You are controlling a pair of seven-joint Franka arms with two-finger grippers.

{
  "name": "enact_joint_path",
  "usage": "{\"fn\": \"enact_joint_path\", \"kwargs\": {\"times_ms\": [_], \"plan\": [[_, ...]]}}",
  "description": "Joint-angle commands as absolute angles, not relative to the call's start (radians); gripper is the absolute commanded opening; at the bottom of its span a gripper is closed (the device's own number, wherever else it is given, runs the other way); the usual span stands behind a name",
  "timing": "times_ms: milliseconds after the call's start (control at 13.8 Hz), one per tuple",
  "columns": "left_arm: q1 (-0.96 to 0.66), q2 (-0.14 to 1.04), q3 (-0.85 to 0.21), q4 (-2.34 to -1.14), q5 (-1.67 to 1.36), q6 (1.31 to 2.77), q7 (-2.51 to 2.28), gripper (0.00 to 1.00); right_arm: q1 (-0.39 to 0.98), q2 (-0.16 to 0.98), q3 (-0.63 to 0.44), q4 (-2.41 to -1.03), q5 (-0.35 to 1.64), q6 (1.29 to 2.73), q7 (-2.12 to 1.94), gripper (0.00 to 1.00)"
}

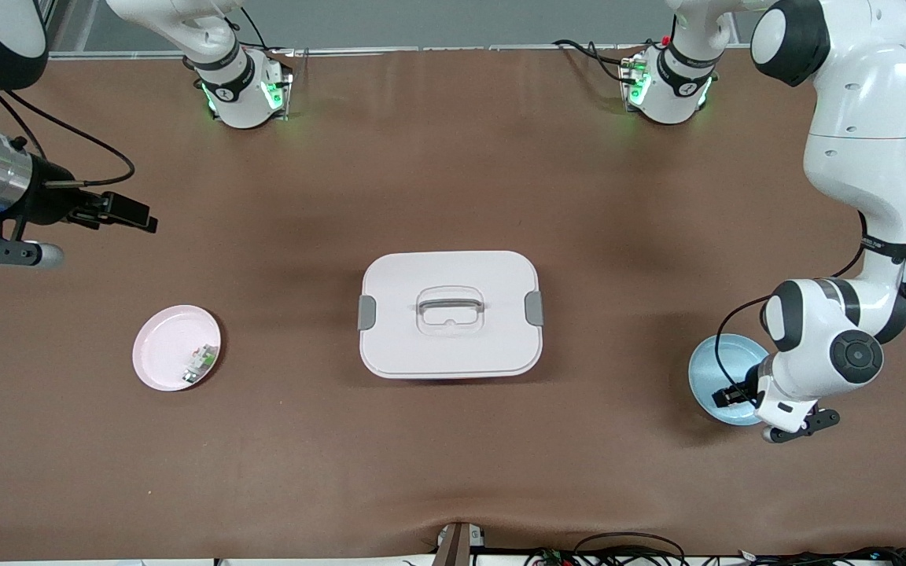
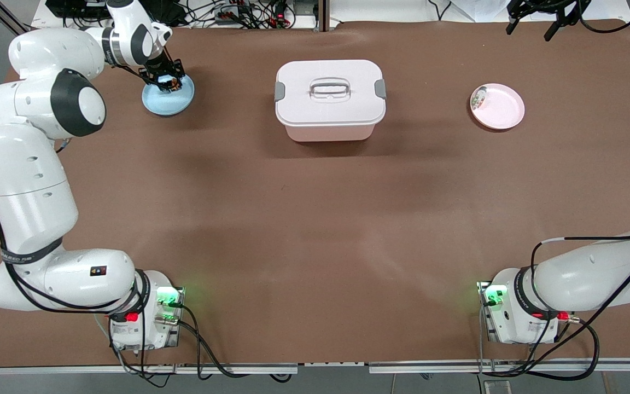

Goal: Transfer orange switch to right arm and place
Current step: 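Lift the switch with the left gripper and carry it over the box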

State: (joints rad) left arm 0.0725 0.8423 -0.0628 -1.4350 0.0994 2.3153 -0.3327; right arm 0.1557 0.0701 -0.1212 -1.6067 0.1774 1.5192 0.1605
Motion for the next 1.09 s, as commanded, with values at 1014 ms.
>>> {"fn": "enact_joint_path", "kwargs": {"times_ms": [1014], "plan": [[0.077,0.529,-0.366,-1.427,-0.153,1.879,-0.717,0.00,0.153,-0.018,-0.121,-1.905,0.497,1.762,0.175,1.00]]}}
